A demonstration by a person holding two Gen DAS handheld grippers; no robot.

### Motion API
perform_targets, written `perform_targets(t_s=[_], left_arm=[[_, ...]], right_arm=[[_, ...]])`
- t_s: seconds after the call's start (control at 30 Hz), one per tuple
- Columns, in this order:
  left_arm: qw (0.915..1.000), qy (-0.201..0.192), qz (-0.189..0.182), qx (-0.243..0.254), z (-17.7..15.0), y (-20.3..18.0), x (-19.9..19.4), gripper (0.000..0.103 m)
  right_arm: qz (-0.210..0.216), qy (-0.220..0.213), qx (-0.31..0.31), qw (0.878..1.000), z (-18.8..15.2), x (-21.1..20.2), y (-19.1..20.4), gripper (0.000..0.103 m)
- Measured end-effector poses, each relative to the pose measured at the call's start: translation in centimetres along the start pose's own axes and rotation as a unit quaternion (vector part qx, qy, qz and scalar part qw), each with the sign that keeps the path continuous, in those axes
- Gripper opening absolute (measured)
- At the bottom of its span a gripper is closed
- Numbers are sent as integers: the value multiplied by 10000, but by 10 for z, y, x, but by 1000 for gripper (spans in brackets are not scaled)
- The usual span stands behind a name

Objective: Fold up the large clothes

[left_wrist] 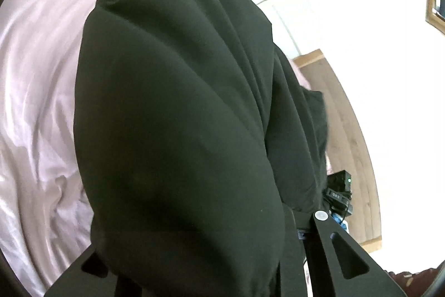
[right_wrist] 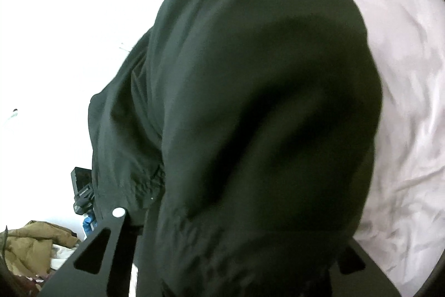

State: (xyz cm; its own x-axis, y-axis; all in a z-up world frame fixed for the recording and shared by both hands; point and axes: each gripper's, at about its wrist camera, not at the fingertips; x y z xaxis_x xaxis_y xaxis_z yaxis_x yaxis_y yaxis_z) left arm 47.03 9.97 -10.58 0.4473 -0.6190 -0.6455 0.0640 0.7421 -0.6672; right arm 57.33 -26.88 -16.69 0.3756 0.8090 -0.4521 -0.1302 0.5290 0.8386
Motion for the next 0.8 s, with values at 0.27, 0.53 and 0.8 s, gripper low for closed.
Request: perform_targets(t_s=[0.27,0.53,0.8], left_arm=[[9990,-259,-216,279,-8,-35,-81,17],[9985,77,259,468,-25,-18,-84,19],[9889,589,1259,-532,-50,81,-47,60]], right_arm=[[333,-147,-432,9984,-6,-10,80,23],[335,-140,-351,9987,-15,-6,82,23],[-987,9,898,9911,-40,41,-15,66]])
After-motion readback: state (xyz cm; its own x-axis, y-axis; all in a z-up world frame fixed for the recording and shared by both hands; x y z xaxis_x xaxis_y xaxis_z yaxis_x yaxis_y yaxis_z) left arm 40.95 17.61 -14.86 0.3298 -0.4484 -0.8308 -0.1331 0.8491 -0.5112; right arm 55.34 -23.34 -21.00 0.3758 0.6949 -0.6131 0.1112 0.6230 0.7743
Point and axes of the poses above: each gripper's, at about its wrist camera, not at the fingertips, and x roughly the way its jaws point, y to its left, z to its top, and after that the axes turned 12 degrees about z, right-handed
